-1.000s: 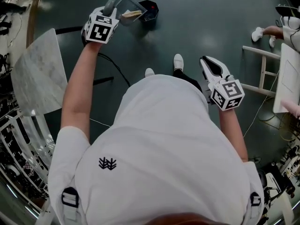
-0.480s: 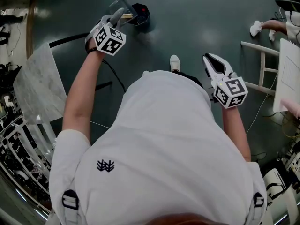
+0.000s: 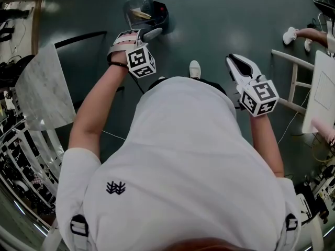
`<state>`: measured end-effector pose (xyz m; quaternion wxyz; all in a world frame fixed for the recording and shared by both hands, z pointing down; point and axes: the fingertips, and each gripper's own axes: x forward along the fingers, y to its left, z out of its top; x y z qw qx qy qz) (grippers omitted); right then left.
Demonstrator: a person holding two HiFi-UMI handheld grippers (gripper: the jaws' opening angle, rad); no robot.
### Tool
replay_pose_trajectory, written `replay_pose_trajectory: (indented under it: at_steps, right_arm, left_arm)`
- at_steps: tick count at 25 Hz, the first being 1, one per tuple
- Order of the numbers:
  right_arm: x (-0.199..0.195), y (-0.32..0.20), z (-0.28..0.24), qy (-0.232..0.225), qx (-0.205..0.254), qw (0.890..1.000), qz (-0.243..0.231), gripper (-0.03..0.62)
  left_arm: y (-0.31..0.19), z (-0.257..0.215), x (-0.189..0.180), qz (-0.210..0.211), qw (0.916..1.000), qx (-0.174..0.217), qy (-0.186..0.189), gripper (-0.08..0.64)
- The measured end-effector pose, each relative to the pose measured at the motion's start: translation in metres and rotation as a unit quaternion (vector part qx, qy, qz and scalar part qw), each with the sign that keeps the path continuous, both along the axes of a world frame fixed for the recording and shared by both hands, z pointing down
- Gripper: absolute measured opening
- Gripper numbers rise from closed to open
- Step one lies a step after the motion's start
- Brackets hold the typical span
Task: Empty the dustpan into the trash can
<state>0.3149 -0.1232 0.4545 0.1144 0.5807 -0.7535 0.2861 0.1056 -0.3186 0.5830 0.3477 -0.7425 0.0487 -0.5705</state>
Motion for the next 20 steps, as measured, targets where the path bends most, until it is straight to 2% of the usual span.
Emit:
replay_pose_trajectory:
  at_steps: [5,11,20]
  right_arm:
    - [0.007,-0.003,0.003,-0.006,0.004,1.000,-0.014,0.041]
    - [0.010,-0.009,0.004,-0.014,0.013,0.999,-0.026,0.041]
    - [0.009,-0.013,0.004,-0.021,0.029,0.998,-0.045,0.041]
  left_arm:
    - [0.017,0.005,0.006,0.043,0.9975,0.036,-0.044,0.057]
    - [0.030,-0.005,0.015,0.075,0.9925,0.068,-0.068,0.057]
    - [0.047,-0.007,0.023,0.113,0.9848,0.086,-0.100,0.057]
